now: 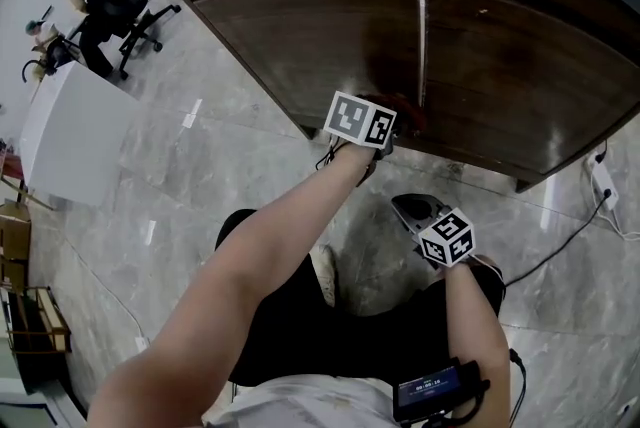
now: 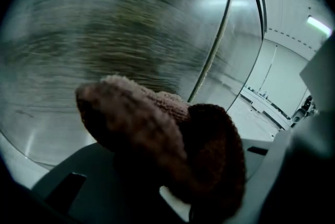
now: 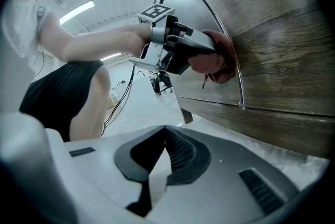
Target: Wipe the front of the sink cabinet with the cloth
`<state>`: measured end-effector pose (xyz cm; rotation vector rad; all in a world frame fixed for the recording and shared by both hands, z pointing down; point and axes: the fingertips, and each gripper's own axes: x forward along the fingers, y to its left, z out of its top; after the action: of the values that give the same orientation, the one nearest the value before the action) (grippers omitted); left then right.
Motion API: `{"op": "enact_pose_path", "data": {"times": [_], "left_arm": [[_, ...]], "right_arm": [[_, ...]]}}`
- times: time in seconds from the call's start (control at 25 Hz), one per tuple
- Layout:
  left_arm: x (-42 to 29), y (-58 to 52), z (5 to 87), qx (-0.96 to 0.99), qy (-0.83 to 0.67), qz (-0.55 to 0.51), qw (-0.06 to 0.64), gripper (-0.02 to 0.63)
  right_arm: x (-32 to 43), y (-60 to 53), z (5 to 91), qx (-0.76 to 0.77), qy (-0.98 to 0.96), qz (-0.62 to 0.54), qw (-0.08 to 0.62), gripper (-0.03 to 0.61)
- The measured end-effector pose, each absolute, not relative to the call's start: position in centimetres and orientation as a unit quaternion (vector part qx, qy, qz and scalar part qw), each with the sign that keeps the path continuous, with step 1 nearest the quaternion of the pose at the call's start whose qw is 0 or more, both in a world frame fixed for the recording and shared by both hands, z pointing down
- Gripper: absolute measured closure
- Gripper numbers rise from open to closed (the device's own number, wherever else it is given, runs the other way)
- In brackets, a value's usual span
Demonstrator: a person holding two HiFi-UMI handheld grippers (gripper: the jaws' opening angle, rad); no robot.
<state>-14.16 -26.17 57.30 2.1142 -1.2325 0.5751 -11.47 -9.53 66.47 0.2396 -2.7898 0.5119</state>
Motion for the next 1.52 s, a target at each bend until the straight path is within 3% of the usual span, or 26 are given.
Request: {"op": "enact_pose_path", "data": {"times": [0.36, 1.52], "left_arm": [[-10.2, -26.0, 58.1, 0.836, -0.426, 0.211, 0.276, 0.494], [-38.3, -23.4, 63.7, 0.696, -0.592, 0.291, 0.283, 0.494]], "right_arm": [[-9.6, -9.1, 68.3, 0.09, -0.961, 0.182, 0.188, 0.566], [-13.1, -10.1, 71.0, 0.076, -0.955, 0.206, 0.198, 0.566]]}}
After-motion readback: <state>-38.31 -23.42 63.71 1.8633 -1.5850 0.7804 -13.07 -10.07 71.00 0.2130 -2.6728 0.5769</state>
